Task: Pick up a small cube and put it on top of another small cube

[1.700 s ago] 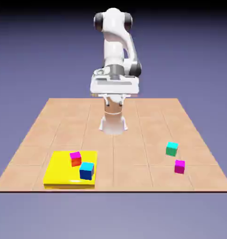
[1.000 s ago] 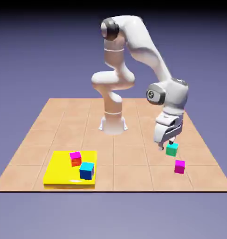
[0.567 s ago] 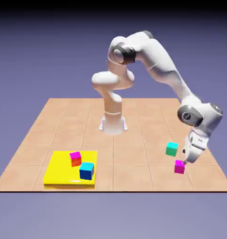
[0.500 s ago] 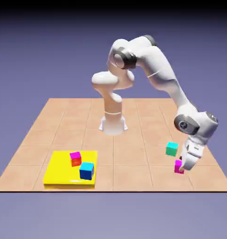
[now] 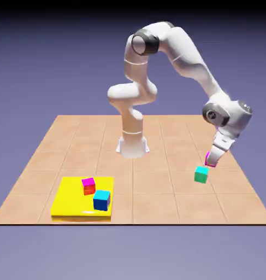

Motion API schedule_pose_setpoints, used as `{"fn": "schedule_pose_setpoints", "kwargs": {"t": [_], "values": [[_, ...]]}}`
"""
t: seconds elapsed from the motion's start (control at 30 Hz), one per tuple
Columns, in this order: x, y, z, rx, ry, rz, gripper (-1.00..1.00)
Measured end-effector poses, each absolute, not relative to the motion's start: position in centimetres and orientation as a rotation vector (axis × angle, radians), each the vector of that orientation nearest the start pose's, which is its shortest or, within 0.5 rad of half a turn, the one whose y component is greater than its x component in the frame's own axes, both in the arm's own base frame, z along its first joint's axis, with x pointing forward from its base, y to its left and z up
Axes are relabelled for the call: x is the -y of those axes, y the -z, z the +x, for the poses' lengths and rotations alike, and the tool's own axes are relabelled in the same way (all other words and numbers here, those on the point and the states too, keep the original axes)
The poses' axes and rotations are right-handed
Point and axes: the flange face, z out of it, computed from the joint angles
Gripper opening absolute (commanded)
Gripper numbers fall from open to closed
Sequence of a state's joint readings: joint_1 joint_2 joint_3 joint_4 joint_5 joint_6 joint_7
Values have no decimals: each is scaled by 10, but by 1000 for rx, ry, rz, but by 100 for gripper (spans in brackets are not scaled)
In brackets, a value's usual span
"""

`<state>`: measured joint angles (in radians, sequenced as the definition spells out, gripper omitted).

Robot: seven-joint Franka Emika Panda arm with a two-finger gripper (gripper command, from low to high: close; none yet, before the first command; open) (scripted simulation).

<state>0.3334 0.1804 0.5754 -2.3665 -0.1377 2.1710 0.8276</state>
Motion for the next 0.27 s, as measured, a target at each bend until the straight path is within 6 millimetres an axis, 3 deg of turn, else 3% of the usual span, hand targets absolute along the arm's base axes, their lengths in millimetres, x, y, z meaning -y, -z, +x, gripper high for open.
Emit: {"fn": "schedule_pose_setpoints", "kwargs": {"t": [0.03,0.13,0.17,0.23,0.27], "values": [[-369,-239,287,318,-375,-3366,-100],[-358,-187,281,316,-373,-3368,-100],[-355,-172,277,318,-374,-3367,100],[-355,-172,277,319,-371,-3369,100],[-359,-189,281,317,-369,-3370,100]]}}
